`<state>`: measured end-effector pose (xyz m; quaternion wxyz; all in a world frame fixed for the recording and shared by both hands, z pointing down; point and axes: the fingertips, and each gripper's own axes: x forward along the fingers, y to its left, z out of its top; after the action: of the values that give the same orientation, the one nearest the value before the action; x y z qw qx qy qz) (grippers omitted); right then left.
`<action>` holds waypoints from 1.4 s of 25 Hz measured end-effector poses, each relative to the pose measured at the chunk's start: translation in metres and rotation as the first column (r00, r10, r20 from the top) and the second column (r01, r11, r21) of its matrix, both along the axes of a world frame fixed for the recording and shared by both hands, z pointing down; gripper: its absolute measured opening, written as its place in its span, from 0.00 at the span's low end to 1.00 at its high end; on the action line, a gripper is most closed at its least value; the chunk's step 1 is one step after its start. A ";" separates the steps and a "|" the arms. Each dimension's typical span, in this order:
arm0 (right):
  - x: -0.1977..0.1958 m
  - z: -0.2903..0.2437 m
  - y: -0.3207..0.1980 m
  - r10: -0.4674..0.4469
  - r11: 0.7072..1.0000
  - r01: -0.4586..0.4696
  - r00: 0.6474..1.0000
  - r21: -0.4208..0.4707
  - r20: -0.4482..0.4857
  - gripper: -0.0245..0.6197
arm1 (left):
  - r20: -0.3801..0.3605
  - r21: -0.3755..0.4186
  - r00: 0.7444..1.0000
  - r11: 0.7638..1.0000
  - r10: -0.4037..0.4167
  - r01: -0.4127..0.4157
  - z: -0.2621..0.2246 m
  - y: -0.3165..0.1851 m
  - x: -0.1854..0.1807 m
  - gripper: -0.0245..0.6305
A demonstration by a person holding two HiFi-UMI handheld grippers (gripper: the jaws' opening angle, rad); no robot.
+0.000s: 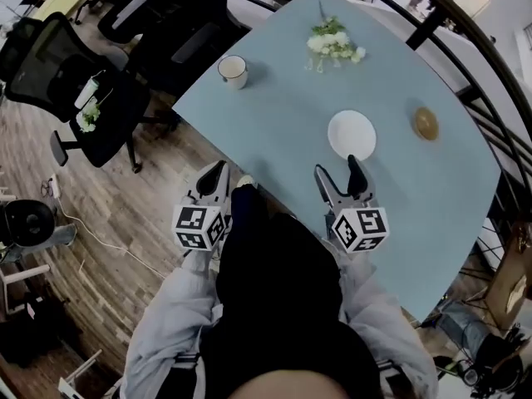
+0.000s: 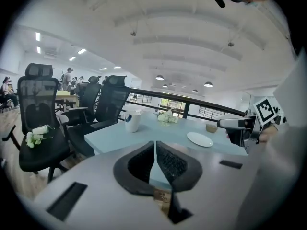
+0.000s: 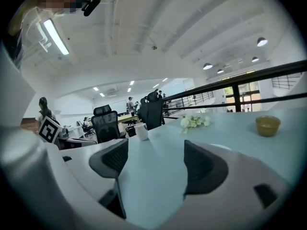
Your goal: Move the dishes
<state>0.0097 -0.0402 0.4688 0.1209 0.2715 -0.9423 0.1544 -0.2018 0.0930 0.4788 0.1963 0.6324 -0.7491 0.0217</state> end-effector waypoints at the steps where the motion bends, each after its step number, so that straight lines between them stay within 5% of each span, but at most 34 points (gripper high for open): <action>1: -0.011 0.001 0.001 -0.025 1.000 0.025 1.000 -0.008 0.001 0.61 | 0.002 -0.006 1.000 1.000 -0.015 0.015 0.001 0.004 -0.005 0.08; 12: -0.144 0.005 0.002 -0.219 0.975 0.218 0.976 -0.032 -0.011 0.66 | -0.043 -0.054 0.971 0.971 -0.233 0.231 0.011 0.046 -0.096 0.08; 19: -0.219 0.001 -0.018 -0.231 0.972 0.231 0.973 -0.029 0.003 0.68 | -0.054 -0.053 0.979 0.979 -0.199 0.196 0.011 0.017 -0.142 0.08; 35: -0.332 0.066 -0.068 -0.182 0.983 0.180 0.975 -0.025 -0.130 0.75 | -0.091 -0.144 0.975 0.972 -0.200 0.186 0.043 -0.006 -0.239 0.08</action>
<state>-0.3220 -0.1084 0.5352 0.1981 0.1931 -0.9520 0.1308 -0.4412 0.0868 0.5222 0.2787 0.5420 -0.7926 0.0195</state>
